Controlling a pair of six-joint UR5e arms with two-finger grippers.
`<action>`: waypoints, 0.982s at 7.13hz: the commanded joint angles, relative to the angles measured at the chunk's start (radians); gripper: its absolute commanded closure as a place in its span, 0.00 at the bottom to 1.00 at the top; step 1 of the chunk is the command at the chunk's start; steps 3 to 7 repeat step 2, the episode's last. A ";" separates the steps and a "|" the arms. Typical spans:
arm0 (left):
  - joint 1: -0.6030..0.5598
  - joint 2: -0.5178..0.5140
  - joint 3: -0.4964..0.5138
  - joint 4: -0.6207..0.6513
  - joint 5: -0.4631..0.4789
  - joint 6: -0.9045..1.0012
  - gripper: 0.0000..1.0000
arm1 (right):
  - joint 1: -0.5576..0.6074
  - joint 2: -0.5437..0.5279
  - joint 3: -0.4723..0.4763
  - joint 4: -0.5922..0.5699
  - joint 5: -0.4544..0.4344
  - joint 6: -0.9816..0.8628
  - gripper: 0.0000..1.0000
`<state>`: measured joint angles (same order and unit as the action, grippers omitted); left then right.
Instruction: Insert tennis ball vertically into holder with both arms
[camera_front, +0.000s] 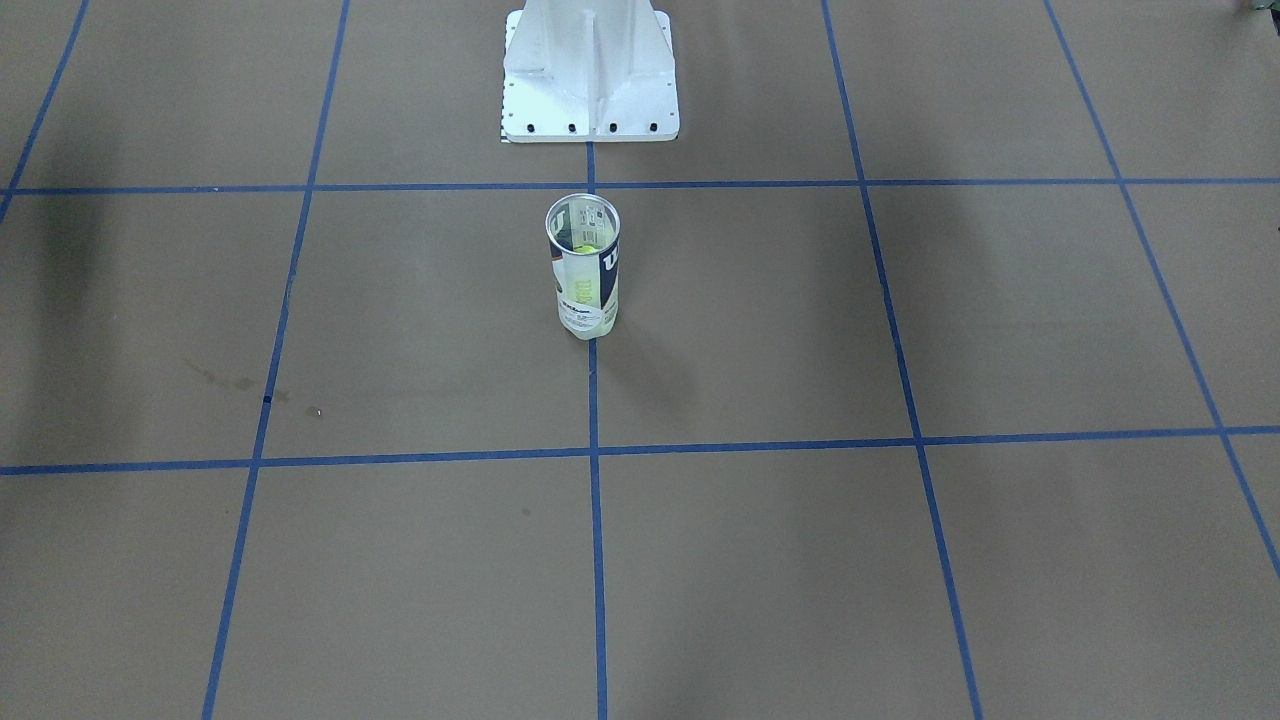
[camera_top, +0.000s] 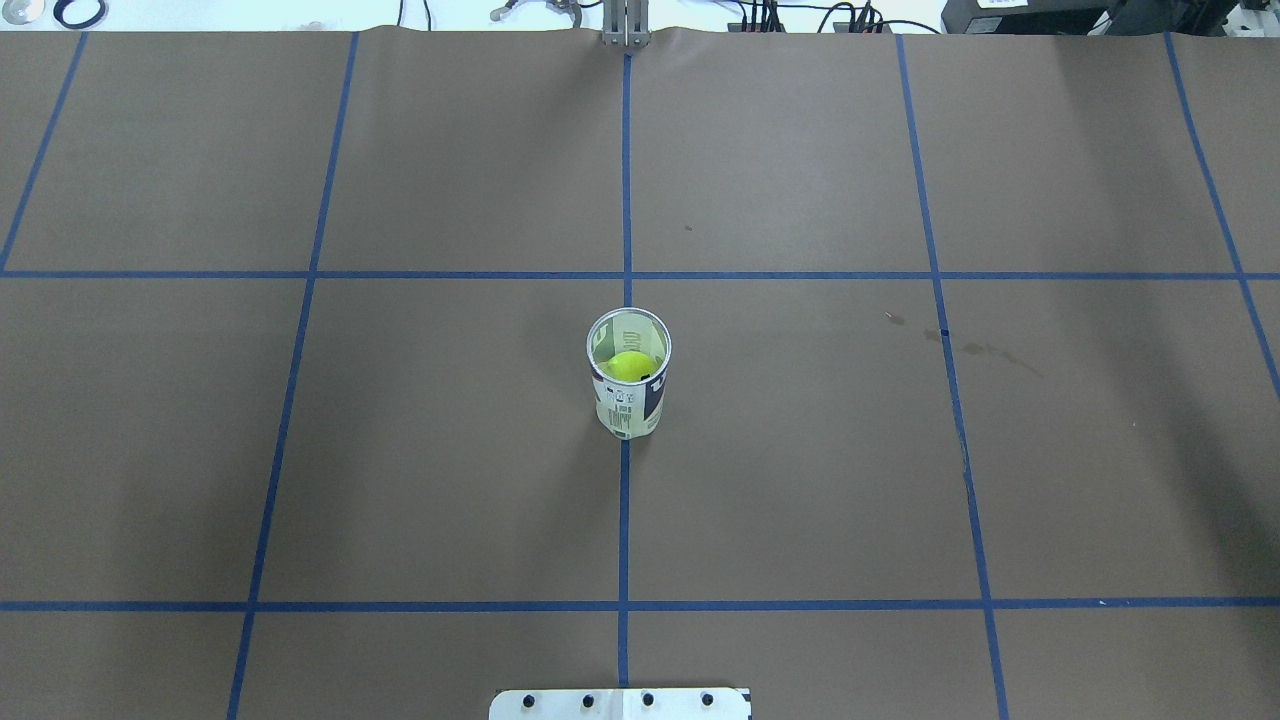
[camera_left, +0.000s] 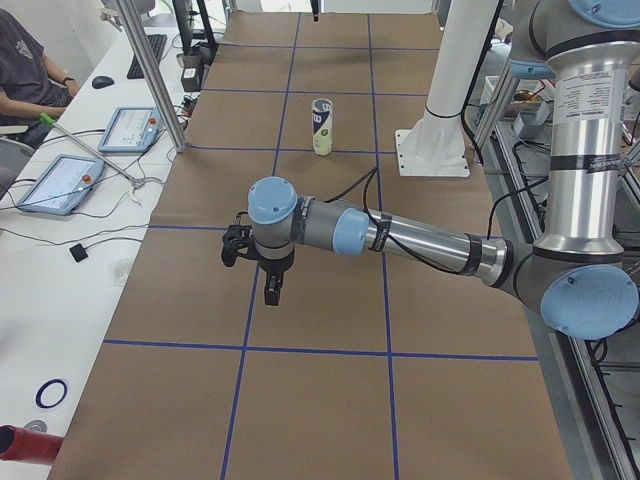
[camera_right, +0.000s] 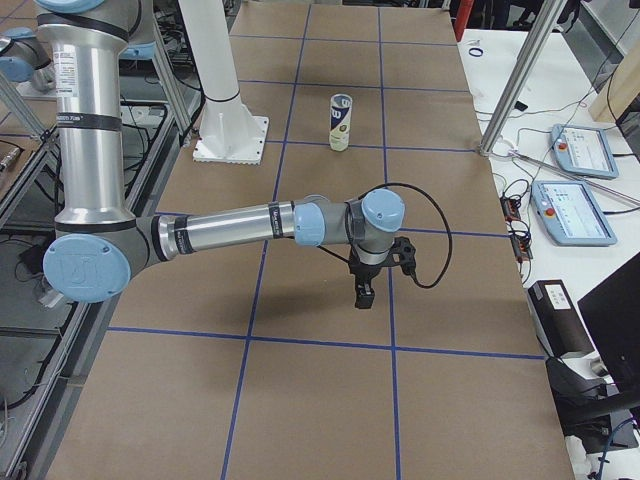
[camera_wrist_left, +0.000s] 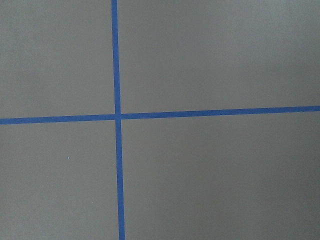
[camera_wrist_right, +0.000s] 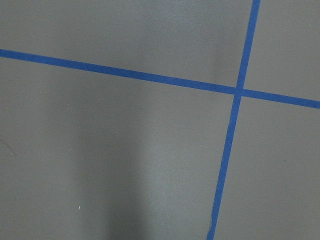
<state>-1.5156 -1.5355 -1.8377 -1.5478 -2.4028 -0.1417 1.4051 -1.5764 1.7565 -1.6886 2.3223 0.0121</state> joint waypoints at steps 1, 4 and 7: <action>0.000 0.000 -0.002 0.000 -0.001 0.001 0.00 | 0.000 0.001 0.000 0.001 0.000 0.000 0.00; 0.000 0.000 -0.002 -0.001 0.001 0.001 0.00 | 0.000 0.001 0.000 0.001 0.000 0.000 0.00; 0.000 0.000 -0.002 -0.001 0.001 0.001 0.00 | 0.000 0.001 0.000 0.001 0.000 0.000 0.00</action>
